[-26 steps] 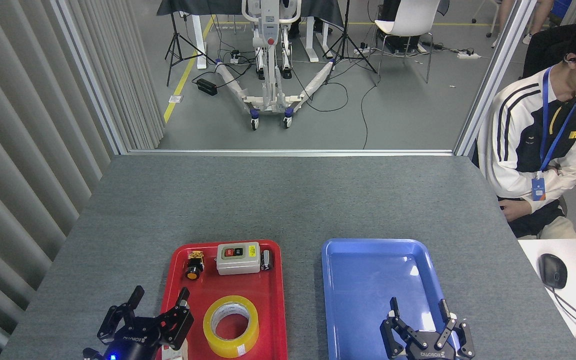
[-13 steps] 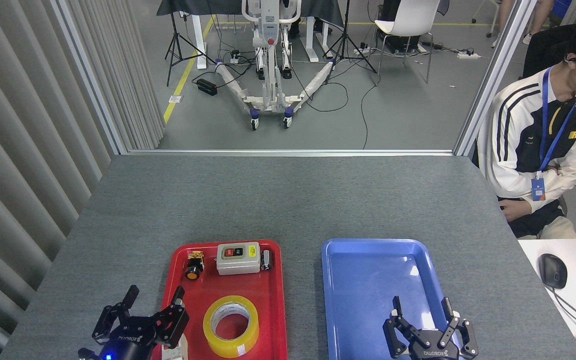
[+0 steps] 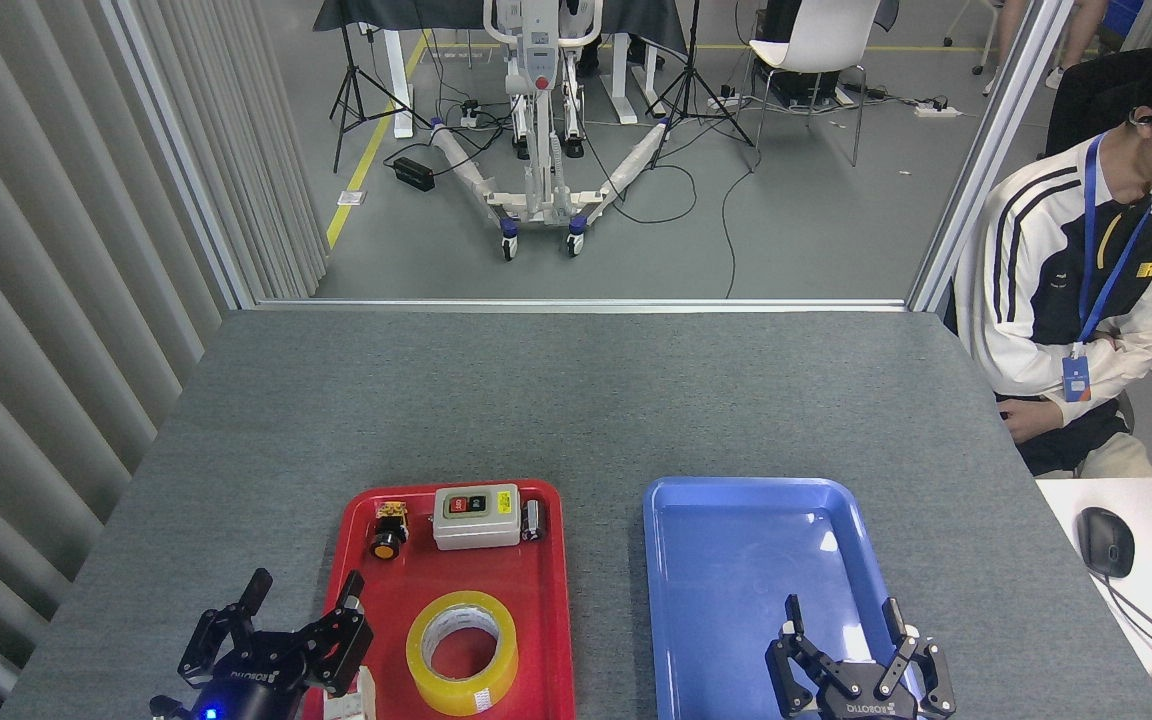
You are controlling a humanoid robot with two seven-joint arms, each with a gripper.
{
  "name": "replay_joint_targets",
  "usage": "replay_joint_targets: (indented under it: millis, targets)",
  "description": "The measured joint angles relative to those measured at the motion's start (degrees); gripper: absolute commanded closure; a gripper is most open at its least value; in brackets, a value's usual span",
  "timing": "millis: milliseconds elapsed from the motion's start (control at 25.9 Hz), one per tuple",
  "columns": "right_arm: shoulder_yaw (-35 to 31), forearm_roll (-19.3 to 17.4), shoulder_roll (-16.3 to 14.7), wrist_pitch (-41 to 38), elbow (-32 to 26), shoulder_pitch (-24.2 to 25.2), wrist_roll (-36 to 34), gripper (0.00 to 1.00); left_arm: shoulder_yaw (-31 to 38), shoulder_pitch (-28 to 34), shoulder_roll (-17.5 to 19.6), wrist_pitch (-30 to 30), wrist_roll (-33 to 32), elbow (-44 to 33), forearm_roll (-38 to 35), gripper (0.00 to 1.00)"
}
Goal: Place and move tape with both arms
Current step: 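Move the left gripper toward the yellow tape roll in the red tray, then grasp the yellow tape roll with the left gripper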
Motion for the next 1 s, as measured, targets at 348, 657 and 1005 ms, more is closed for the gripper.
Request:
replay_joint_targets:
  millis: [348, 657, 1005]
  targets:
    - [0.1, 0.0, -0.1, -0.1, -0.1, 0.0, 0.0, 0.0, -0.4, 0.0, 0.1, -1.1, -0.7, 0.1, 0.1, 0.01]
    - [0.1, 0.0, -0.2, -0.1, 0.0, -0.2, 0.1, 0.0, -0.6, -0.2, 0.1, -4.0, -0.3, 0.2, 0.1, 0.01]
    - [0.1, 0.0, -0.2, -0.1, 0.0, -0.1, 0.1, 0.0, -3.9, -4.4, 3.9, -4.2, -8.9, 1.5, 1.7, 0.01]
